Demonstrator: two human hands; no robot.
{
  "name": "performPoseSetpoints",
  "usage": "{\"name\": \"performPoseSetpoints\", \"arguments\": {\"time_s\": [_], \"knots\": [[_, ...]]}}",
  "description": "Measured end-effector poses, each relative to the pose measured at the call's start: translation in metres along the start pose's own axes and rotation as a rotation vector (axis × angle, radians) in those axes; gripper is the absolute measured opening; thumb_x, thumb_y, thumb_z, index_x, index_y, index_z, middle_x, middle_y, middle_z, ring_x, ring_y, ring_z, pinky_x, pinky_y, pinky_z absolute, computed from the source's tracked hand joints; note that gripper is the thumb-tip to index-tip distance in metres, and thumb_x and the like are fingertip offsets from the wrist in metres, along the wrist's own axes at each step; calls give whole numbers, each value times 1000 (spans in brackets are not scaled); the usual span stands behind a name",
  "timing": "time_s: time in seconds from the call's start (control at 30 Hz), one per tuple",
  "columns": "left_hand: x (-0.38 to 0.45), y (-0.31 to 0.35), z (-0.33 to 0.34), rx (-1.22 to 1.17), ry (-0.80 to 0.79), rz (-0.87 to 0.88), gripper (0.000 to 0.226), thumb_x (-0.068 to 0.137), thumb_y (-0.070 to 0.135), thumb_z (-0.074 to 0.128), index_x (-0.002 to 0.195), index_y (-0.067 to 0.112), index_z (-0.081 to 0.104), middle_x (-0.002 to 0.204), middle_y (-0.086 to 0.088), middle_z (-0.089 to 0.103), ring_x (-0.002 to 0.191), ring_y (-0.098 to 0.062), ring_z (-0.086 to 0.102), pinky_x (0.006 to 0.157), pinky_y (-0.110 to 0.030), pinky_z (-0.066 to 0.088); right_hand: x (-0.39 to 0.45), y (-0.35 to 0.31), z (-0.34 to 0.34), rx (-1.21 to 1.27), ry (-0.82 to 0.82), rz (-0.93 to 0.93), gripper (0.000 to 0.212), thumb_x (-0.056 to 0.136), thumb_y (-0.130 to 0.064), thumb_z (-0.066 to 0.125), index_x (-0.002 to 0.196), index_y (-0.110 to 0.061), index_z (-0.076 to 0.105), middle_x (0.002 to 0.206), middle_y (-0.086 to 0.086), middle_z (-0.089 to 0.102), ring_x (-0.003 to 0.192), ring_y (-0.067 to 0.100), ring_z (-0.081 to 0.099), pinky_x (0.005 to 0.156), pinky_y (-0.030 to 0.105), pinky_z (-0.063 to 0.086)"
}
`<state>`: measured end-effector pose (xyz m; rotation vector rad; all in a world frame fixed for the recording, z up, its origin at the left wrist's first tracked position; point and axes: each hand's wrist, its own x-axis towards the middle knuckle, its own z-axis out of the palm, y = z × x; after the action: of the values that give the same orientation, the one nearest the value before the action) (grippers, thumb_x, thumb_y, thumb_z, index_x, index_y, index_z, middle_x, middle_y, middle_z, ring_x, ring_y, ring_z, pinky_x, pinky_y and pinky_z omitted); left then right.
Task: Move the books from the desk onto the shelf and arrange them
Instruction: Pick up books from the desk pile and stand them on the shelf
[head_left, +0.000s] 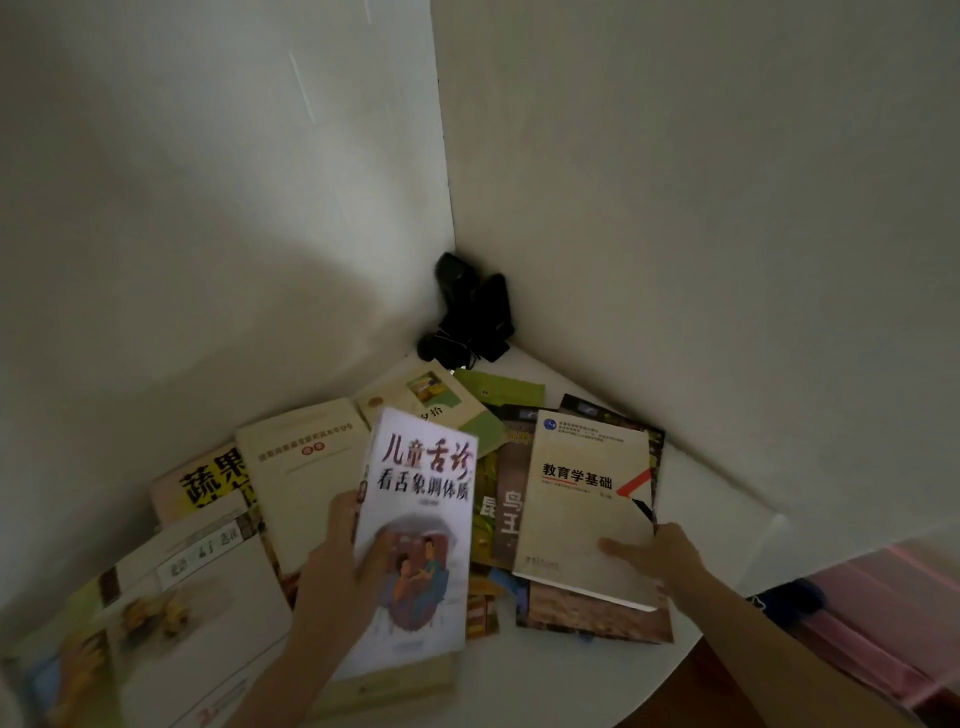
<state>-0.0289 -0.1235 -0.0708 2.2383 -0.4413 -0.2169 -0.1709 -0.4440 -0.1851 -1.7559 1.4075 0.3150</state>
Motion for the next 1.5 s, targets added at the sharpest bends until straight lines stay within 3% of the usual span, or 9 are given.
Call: {"name": "performPoseSetpoints", "arguments": {"time_s": [0.13, 0.27, 0.5, 0.63, 0.87, 1.07, 1.3, 1.4, 1.5], "knots": [[32, 66, 3, -431, -111, -59, 28, 91, 23, 64, 115, 28, 49, 94, 6, 73, 80, -12, 74, 59, -31, 61, -1, 13, -2, 139, -40, 26, 74, 53, -24, 96, 110, -4, 53, 101, 12, 66, 87, 29, 67, 75, 43, 60], [57, 81, 57, -761, -324, -340, 42, 86, 24, 71, 124, 25, 53, 108, -6, 73, 91, -30, 73, 71, -54, 59, -17, 12, -1, 233, -20, 7, 40, 80, -18, 77, 106, -4, 51, 91, 11, 62, 77, 27, 61, 59, 32, 50], [64, 36, 163, -399, -284, -286, 38, 83, 34, 75, 116, 23, 58, 99, 10, 68, 85, -4, 66, 60, -16, 53, -5, 20, 3, 371, 1, 36, 48, 101, -53, 27, 70, -23, 48, 66, 8, 55, 67, 27, 55, 73, 37, 48], [65, 21, 193, 9, -193, -74, 55, 72, 69, 58, 111, 30, 64, 112, 2, 60, 105, -19, 55, 88, -37, 50, -2, 17, 4, 300, -29, -16, 47, 98, -51, 43, 94, -10, 66, 88, 8, 67, 81, 23, 63, 63, 25, 46], [71, 40, 205, 13, -236, -206, 57, 82, 31, 76, 127, 8, 52, 115, -1, 65, 104, -20, 61, 84, -27, 51, -9, 24, 17, 249, 30, -95, 48, 79, -38, 78, 117, -15, 61, 103, 1, 70, 86, 17, 66, 56, 20, 46], [66, 47, 203, 163, -305, -179, 42, 76, 41, 78, 109, 19, 64, 107, 4, 70, 102, -18, 66, 86, -31, 54, -19, 19, 18, 348, 98, -84, 31, 78, -40, 79, 102, -27, 65, 93, -2, 72, 84, 20, 67, 77, 39, 58], [64, 70, 179, -429, -521, -607, 39, 79, 12, 80, 107, 17, 54, 105, -11, 67, 88, -27, 66, 73, -40, 58, -30, 3, -8, 226, 99, -18, 46, 88, -46, 65, 92, -1, 70, 80, 12, 69, 76, 26, 65, 64, 30, 49], [58, 65, 153, -524, -548, -638, 61, 82, 14, 77, 127, 18, 35, 103, -6, 61, 85, -23, 65, 59, -33, 56, -41, -11, -8, 171, 121, -164, 46, 86, -49, 67, 92, -3, 68, 77, 11, 69, 70, 22, 65, 62, 31, 52], [55, 43, 113, -587, -491, -544, 65, 80, 25, 79, 130, 15, 39, 112, -5, 65, 92, -23, 70, 73, -41, 61, -68, -45, 5, 158, 90, -363, 29, 88, -41, 67, 100, -16, 64, 87, 4, 69, 76, 19, 65, 65, 28, 52]]}}
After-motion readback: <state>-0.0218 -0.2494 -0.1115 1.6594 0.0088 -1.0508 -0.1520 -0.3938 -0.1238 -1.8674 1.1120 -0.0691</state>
